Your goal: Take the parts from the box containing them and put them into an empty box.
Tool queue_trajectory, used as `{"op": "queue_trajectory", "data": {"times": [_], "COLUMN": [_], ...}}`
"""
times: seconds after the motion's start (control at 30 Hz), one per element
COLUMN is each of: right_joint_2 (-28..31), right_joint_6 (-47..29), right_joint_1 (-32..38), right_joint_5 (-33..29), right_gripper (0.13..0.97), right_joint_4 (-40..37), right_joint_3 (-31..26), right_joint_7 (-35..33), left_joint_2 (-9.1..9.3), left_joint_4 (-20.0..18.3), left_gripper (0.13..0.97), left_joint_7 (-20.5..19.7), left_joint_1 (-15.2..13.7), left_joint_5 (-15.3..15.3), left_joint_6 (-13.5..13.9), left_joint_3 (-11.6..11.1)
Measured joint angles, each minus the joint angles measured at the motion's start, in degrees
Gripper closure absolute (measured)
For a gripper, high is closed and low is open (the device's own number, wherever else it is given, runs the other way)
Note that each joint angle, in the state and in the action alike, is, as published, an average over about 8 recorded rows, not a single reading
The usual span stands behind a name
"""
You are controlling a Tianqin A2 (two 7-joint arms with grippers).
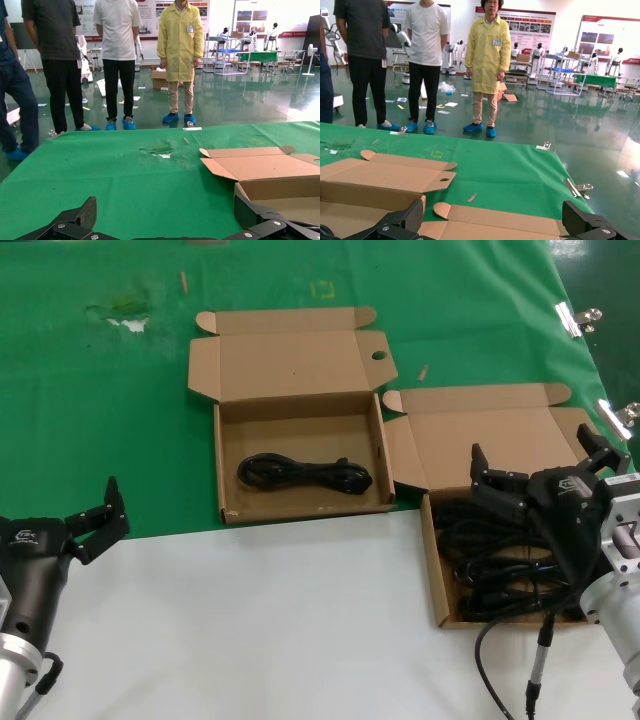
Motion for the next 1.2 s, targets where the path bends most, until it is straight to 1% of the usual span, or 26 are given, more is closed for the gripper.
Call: {"op": "queue_trajectory", "data": {"times": [1.2], "right_joint_2": [0.0], "right_joint_6": [0.0], "right_joint_1": [0.0], "right_joint_5": [0.0], "right_gripper": [0.129], "right_joint_4": [0.0], "right_joint_3": [0.0], "right_joint_7": [0.0], "left_joint_2": [0.0], "left_joint_4": [0.0], "left_gripper": [0.132], "left_joint_7": [0.0], "left_joint_1": [0.0], "left_joint_5": [0.0], "left_joint_6": [0.0], "left_joint_3": [0.0]}}
